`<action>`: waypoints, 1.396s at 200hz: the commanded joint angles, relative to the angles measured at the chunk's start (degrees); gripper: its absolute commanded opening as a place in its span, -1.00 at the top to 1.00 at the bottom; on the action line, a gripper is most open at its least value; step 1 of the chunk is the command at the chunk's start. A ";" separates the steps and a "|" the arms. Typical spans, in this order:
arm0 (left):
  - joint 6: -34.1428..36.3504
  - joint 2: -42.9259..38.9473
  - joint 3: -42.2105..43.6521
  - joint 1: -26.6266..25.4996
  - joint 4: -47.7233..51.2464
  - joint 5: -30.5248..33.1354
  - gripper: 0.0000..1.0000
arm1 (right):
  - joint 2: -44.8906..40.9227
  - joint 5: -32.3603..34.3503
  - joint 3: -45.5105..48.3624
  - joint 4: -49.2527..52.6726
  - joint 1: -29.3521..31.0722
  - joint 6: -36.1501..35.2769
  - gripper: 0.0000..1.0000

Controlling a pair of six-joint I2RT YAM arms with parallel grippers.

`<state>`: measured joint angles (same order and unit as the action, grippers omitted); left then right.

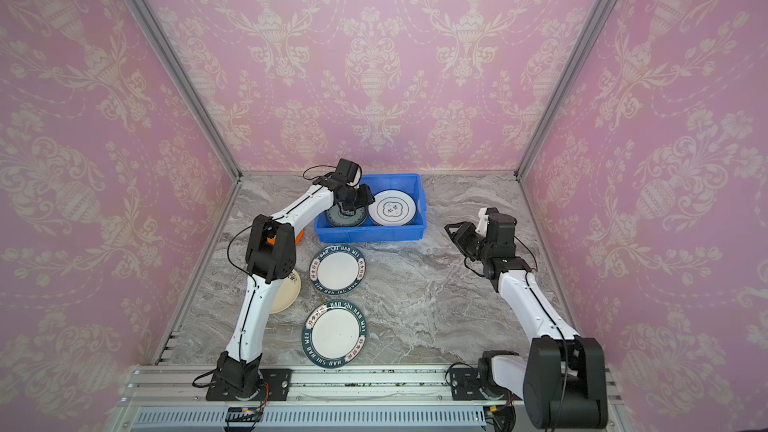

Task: Place the plates into the plastic bin on the countertop
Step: 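Lower the plate against the green-rimmed plate in the bin and open the left gripper, then withdraw the left gripper from the bin while the right gripper reaches the green-rimmed plate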

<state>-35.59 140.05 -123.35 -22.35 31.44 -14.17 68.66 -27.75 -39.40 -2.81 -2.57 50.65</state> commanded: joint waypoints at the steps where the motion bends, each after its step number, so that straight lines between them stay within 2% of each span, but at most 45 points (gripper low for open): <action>1: 1.62 0.55 -1.28 -0.59 1.31 0.76 -0.03 | 1.04 -1.27 0.46 -1.65 -0.24 0.59 0.21; 55: 1.78 0.80 -1.37 -1.29 0.34 -0.71 0.01 | 1.21 -1.54 0.17 -1.78 -0.24 0.68 0.22; 101: 5.10 -4.98 -1.46 -1.56 0.19 0.38 -0.06 | 1.78 -4.75 -1.06 -2.92 1.12 -0.23 0.26; 144: 7.94 -13.49 0.81 -1.90 -0.50 -2.34 -0.13 | 1.44 -8.08 -2.93 -1.63 7.96 -4.61 0.25; 165: 7.52 -19.74 7.81 -1.91 -4.28 -5.12 -0.17 | 3.41 -12.10 -4.67 1.01 12.49 -8.05 0.25; 208: 2.28 -35.68 31.25 -2.36 -15.03 -12.04 -0.23 | 6.62 -17.70 -3.13 3.59 19.76 -11.56 0.26; 220: 1.31 -39.48 35.77 -3.76 -15.06 -13.30 -0.25 | 7.32 -18.14 -2.28 4.33 21.74 -12.52 0.27; 249: 4.02 -47.71 44.83 -8.16 -9.99 -12.69 -0.36 | 9.55 -17.63 0.05 5.61 25.96 -14.67 0.28; 279: 1.23 -57.15 59.87 -8.59 -17.56 -16.78 -0.42 | 13.60 -18.18 1.75 3.75 29.35 -14.42 0.31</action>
<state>-32.40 90.17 -72.38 -31.42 18.06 -26.92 79.68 -44.45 -39.33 0.82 24.84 38.06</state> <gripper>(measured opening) 0.699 0.350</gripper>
